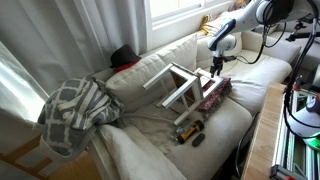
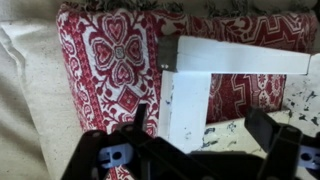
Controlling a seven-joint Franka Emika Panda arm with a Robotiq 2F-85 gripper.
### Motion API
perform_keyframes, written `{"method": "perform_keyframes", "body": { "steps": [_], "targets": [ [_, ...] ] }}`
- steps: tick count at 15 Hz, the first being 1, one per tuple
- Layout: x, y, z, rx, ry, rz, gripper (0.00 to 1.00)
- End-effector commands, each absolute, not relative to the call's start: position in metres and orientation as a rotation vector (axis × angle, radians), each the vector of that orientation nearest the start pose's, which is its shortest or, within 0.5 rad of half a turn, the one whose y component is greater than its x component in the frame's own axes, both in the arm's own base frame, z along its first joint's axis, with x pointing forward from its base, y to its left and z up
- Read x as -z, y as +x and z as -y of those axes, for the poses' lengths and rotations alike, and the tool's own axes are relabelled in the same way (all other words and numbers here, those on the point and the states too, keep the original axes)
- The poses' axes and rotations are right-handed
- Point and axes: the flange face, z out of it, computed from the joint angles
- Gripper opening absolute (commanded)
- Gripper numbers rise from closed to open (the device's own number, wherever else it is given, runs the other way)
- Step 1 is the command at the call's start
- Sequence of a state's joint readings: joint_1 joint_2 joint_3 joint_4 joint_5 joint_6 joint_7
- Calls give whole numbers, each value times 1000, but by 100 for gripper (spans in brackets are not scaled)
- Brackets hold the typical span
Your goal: Pick up the chair, turn it ninety degrees anticlockwise and place it standing right side up on the couch
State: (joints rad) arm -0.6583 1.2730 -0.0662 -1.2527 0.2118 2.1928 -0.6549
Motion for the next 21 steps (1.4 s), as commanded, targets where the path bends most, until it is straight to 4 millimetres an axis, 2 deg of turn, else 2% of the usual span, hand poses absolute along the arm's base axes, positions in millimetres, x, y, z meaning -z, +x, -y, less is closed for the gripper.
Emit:
{"method": "perform_keyframes", "body": {
  "steps": [1, 7, 9, 10, 15, 17, 21],
  "targets": [
    [69, 510, 438, -247, -2853, -256, 100],
    [91, 511, 436, -256, -2859, -240, 100],
    [92, 512, 434, -266, -2859, -231, 83],
    [91, 513, 434, -264, -2867, -224, 66],
    [83, 520, 431, -282, -2846, -197, 30],
    [82, 519, 426, -311, -2820, -183, 28],
    [52, 525, 416, -361, -2786, -141, 27]
  ]
}}
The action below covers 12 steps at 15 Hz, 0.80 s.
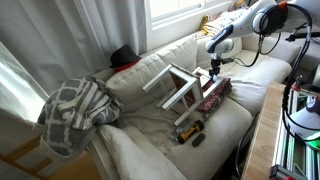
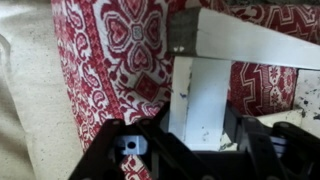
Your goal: Pick up the chair, turn it ninety degrees anticlockwise and place it standing right side up on the couch
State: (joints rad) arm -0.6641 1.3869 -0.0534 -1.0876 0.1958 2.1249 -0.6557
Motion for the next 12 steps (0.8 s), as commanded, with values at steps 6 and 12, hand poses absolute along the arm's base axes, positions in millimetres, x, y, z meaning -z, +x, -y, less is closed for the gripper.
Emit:
{"method": "perform_keyframes", "body": {
  "steps": [6, 12],
  "targets": [
    [5, 530, 381, -454, -2657, -148, 17],
    [-35, 527, 340, -487, -2546, -106, 13]
  ]
}}
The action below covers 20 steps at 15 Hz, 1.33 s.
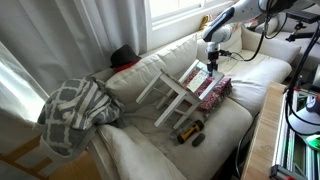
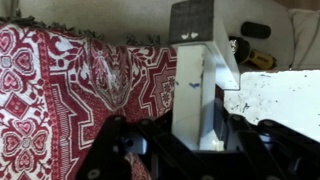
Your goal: Pick up the chair, turn it ninety degrees anticlockwise and place it standing right side up on the couch
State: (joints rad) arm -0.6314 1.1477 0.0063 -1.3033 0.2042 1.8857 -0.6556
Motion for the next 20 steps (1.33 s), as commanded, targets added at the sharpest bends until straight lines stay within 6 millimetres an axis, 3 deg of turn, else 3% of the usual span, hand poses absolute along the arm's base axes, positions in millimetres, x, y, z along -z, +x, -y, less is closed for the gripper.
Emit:
{"method": "perform_keyframes", "body": {
  "steps": [1, 2, 3, 6, 9, 14, 20],
  "targets": [
    [-41, 527, 332, -487, -2530, -89, 31],
    [-44, 528, 326, -488, -2518, -81, 57],
    [-48, 528, 317, -493, -2502, -71, 57],
    [-58, 527, 294, -516, -2447, -66, 78],
    [-81, 529, 274, -482, -2366, -88, 100],
    [-111, 530, 229, -440, -2285, -74, 100],
    [-125, 529, 165, -432, -2279, -32, 100]
  ]
}}
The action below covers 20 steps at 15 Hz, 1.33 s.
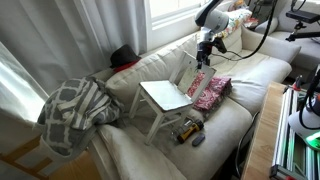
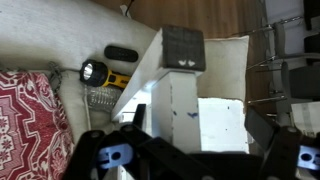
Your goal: Pick up the chair, turn it ninety degrees anticlockwise and place it standing right side up on the couch
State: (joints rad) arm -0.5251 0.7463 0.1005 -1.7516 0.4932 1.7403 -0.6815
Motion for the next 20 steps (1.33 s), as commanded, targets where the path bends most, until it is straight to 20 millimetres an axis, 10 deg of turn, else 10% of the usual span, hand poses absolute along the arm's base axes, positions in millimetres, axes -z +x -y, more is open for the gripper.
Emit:
{"method": "perform_keyframes", "body": {
  "steps": [1, 14, 20],
  "targets": [
    [-128, 530, 156, -424, -2268, -35, 100],
    [-156, 544, 131, 187, -2445, -37, 98],
    [-154, 537, 127, 316, -2594, 38, 44]
  ]
}}
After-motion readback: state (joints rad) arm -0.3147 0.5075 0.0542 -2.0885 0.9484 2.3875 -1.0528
